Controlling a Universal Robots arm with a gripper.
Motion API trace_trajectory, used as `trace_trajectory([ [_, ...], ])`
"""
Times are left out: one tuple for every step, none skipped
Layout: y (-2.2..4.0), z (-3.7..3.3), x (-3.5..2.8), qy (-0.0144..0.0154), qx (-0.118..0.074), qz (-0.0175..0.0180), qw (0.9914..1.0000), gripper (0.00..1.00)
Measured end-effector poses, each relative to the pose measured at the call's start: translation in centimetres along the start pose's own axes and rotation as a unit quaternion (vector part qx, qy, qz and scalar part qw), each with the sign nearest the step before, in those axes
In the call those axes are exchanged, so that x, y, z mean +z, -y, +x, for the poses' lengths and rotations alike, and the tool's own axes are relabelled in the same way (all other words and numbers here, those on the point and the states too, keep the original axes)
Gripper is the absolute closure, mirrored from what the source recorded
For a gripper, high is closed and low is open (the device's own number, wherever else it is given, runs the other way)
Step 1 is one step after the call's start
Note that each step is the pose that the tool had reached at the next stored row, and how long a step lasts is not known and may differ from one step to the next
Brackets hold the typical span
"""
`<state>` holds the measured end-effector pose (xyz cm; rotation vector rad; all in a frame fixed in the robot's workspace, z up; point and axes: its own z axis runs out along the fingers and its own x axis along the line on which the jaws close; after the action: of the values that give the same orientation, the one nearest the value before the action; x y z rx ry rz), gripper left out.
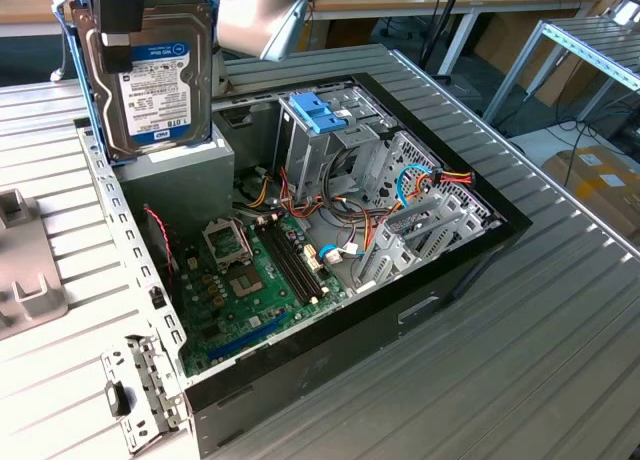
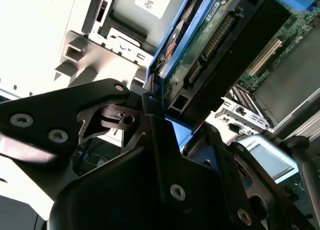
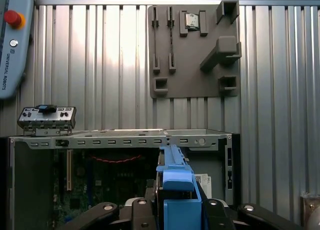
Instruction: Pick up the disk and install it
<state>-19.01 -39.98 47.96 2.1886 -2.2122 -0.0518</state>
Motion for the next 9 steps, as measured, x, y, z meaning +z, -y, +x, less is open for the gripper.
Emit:
trace_trajectory([
  [0.06, 0.0, 0.0, 0.0, 0.0, 0.0, 1.0, 0.63],
  [0.12, 0.0, 0.0, 0.0, 0.0, 0.0, 1.0, 0.63],
  [0.18, 0.0, 0.0, 0.0, 0.0, 0.0, 1.0, 0.63],
  [0.27, 0.0, 0.0, -0.0001, 0.0, 0.0, 1.0, 0.63],
  [0.34, 0.0, 0.0, 0.0, 0.0, 0.0, 1.0, 0.63],
  [0.43, 0.0, 0.0, -0.0001, 0.0, 0.0, 1.0, 0.63],
  [0.55, -0.01, 0.0, -0.0001, 0.0, 0.0, 1.0, 0.63],
  [0.64, -0.01, 0.0, -0.0001, 0.0, 0.0, 1.0, 0.63],
  [0.74, -0.01, -0.01, -0.0001, 0.0, 0.0, 1.0, 0.63],
])
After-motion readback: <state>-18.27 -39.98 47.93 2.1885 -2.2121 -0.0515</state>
